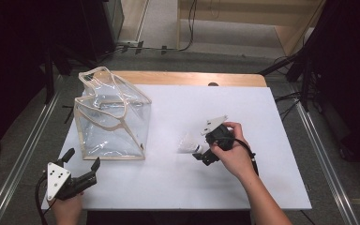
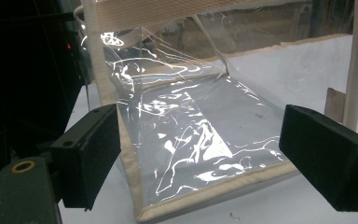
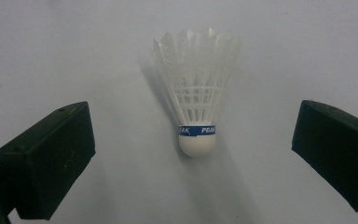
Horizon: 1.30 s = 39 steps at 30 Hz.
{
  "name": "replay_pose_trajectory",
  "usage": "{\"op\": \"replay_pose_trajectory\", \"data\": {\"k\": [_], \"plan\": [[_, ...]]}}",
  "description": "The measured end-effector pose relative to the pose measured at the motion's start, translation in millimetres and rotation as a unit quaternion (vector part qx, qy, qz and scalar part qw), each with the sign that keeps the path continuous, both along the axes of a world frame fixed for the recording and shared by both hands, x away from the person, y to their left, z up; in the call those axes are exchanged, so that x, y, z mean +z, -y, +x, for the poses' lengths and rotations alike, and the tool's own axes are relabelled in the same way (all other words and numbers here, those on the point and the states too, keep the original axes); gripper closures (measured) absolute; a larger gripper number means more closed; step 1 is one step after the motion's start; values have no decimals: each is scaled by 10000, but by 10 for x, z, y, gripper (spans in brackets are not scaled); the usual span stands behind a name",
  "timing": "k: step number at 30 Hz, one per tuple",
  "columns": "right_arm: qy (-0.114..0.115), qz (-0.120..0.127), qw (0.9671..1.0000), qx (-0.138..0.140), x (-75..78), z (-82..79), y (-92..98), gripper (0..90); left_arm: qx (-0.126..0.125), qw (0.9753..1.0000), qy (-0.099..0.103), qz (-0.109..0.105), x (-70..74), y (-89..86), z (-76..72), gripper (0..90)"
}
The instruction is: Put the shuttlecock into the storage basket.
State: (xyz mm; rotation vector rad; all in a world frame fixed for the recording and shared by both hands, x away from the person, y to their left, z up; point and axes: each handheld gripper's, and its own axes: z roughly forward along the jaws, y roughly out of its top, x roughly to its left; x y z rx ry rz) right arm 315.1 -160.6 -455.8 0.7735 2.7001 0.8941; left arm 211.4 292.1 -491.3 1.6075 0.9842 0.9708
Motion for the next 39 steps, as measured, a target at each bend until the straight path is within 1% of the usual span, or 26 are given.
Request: {"op": "replay_pose_trajectory", "data": {"k": [8,9,10,12,17,19,20,25,27,29,32,36,37,39], "plan": [[-121,-184,9998,5,-52,23,-38,0,3,10000,-9,-5,1,-1,1,133],[-137,-192,9997,-14,-57,25,-39,7,3,10000,-9,-5,1,-1,1,133],[-143,-195,9997,-25,-61,31,-38,38,0,10000,-12,-2,1,-2,2,133],[-183,-210,9996,-54,-73,38,-44,42,-2,10000,-20,1,2,-1,3,133],[-254,-284,9993,5,-103,52,-72,45,-4,10000,-20,-7,1,-2,1,133],[-285,-323,9991,35,-117,52,-86,86,-7,10000,-18,-4,1,-2,2,133],[-285,-343,9990,38,-122,51,-91,130,-8,10000,-19,-4,1,-2,2,133],[-306,-405,9987,-67,-151,66,-109,135,-1,10000,-20,-11,1,-2,2,133],[-423,-448,9980,-132,-181,82,-123,137,-4,10000,-19,-6,1,-2,2,133],[-442,-470,9978,-136,-192,88,-127,137,-6,10000,-17,-9,1,-2,3,133],[-542,-477,9974,-67,-233,93,-155,136,-6,10000,-21,3,1,-1,3,132],[-584,-490,9971,-60,-251,98,-170,136,-5,10000,-20,-2,1,-1,4,133],[-578,-462,9973,-44,-255,102,-170,136,-5,10000,-20,-3,1,-1,4,133],[-639,-441,9970,-71,-260,104,-173,141,-8,10000,-21,0,1,-2,3,133]]}}
